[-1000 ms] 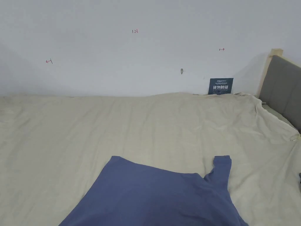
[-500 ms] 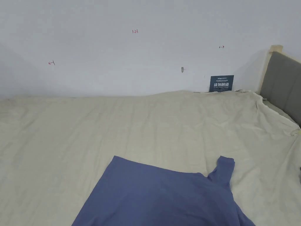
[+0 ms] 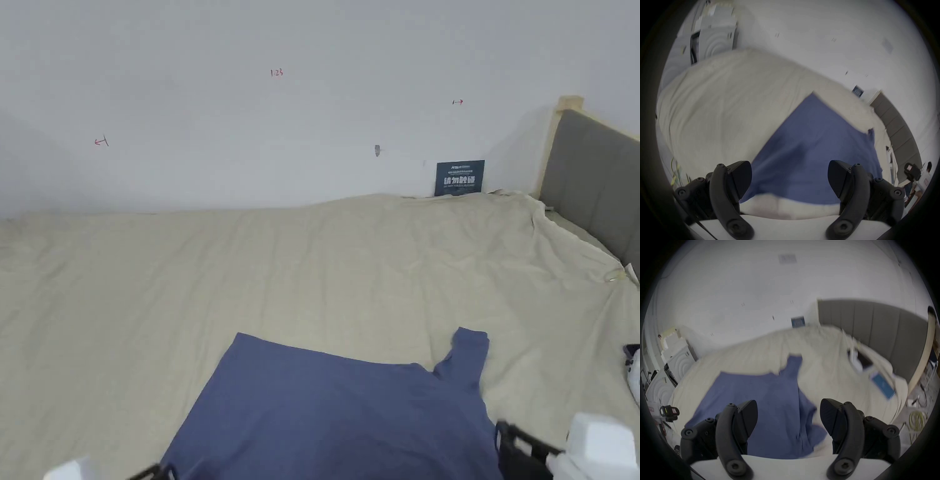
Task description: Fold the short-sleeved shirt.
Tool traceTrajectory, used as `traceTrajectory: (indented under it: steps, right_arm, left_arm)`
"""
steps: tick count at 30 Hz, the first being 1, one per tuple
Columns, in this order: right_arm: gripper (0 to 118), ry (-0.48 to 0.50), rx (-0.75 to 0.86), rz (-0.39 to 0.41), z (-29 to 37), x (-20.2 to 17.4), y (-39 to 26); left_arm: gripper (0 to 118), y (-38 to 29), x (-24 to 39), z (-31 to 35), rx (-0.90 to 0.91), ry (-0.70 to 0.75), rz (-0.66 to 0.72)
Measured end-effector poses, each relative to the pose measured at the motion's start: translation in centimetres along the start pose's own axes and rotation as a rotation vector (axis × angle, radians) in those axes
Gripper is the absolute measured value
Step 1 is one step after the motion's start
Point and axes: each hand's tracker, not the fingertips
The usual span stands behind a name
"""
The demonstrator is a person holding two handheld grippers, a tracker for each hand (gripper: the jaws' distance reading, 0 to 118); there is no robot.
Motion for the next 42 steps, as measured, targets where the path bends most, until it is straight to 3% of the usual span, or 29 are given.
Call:
traceTrajectory:
  steps: [6,7,10,13,15,16,17,18,20,27,36,37,38,39,41,42]
  right_arm:
    - [82,-0.019,0.236,0.151,2.9,-1.6,4.9]
    - [81,-0.018,0.260,0.166,3.3,-1.8,5.3]
    - [73,-0.005,0.343,0.171,4.0,-1.9,5.7]
    - [42,-0.010,0.365,0.172,4.5,-2.4,5.9]
    - [33,0.002,0.385,0.169,4.5,-2.4,5.9]
    - [22,0.002,0.391,0.166,4.4,-2.4,5.9]
    - [2,-0.001,0.399,0.165,4.3,-2.6,5.9]
    - [1,-0.001,0.403,0.168,4.2,-2.6,5.9]
    - [0,0.033,0.383,0.162,3.6,-2.3,6.2]
    - [0,0.014,0.365,0.159,1.3,-2.4,6.7]
    - [0,-0.021,0.294,0.144,-3.3,-0.8,6.7]
    - [0,-0.024,0.283,0.146,-3.9,-0.6,6.6]
    - [0,-0.029,0.273,0.147,-4.5,-0.5,6.6]
    - [0,-0.033,0.262,0.146,-5.0,-0.4,6.5]
    - [0,-0.038,0.238,0.146,-6.2,-0.1,6.3]
    - [0,-0.042,0.228,0.146,-6.8,0.0,6.2]
  left_arm:
    - [99,5.4,5.7,4.1,0.272,-0.063,-0.102]
    - [95,5.9,6.5,4.5,0.310,-0.064,-0.115]
    - [68,6.7,8.3,5.8,0.416,-0.093,-0.180]
    - [22,6.9,9.7,5.9,0.455,-0.106,-0.223]
    - [17,6.9,10.2,5.5,0.461,-0.134,-0.242]
    - [9,7.0,10.5,5.3,0.458,-0.165,-0.254]
    - [1,7.0,10.7,5.0,0.454,-0.176,-0.254]
    - [0,7.0,10.9,4.7,0.446,-0.183,-0.263]
    - [0,7.2,11.2,3.6,0.424,-0.186,-0.267]
    - [0,9.5,12.4,-2.4,0.282,-0.198,-0.311]
    - [0,14.9,12.6,-16.8,0.019,-0.172,-0.259]
    - [5,15.3,12.7,-18.5,0.007,-0.152,-0.275]
    - [18,15.6,12.8,-20.3,-0.030,-0.134,-0.288]
    - [33,15.9,12.9,-21.9,-0.065,-0.109,-0.296]
    - [76,16.4,13.0,-25.5,-0.133,-0.039,-0.291]
    - [88,16.6,12.9,-27.1,-0.155,-0.015,-0.287]
